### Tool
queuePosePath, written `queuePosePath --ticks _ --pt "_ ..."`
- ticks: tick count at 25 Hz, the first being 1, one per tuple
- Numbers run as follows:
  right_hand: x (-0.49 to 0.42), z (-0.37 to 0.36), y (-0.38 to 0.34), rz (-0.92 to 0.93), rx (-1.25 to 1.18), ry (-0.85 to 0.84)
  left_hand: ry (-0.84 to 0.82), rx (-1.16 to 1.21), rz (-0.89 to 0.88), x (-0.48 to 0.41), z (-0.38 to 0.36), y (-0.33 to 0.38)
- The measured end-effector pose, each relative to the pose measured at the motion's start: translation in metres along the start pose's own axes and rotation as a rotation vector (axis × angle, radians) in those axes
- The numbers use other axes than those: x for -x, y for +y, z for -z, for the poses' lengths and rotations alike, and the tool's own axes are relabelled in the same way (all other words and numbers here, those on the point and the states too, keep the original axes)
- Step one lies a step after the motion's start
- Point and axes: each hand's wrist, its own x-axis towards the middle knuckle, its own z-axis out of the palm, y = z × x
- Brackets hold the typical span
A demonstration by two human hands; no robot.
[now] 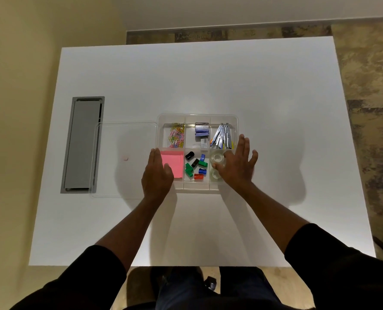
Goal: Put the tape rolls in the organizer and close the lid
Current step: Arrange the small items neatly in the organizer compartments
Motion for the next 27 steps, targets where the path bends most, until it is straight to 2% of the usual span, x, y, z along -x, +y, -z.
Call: queuePosePath --ticks 5,9,11,13,15,17,22,27 --pt "0.004 0.009 -0.001 -0.005 -0.072 0.020 -0.015 -0.005 -0.008 0.006 -0.002 -0.006" --pt "0.019 0.012 0.004 0.015 -0.367 0.230 -0.014 0.004 -0.005 0.009 -0.003 -0.007" --pt "0.024 0.012 0.002 -0.051 -0.558 0.177 -0.015 0.012 -0.009 0.008 -0.003 -0.007" --pt "0.021 0.013 -0.003 -0.182 -0.681 0.030 -0.013 0.016 -0.011 0.007 -0.001 -0.007" --pt "0.015 0.012 -0.007 -0.284 -0.754 -0.095 -0.011 0.021 -0.013 0.006 0.001 -0.008" --pt "0.010 0.012 -0.011 -0.321 -0.776 -0.146 -0.011 0.017 -0.018 0.007 0.002 -0.008" --pt "0.004 0.011 -0.011 -0.275 -0.769 -0.158 -0.034 0.005 -0.030 0.006 0.001 -0.009" --pt "0.005 0.010 -0.003 -0.133 -0.688 -0.136 -0.042 -0.002 -0.034 0.006 0.000 -0.010"
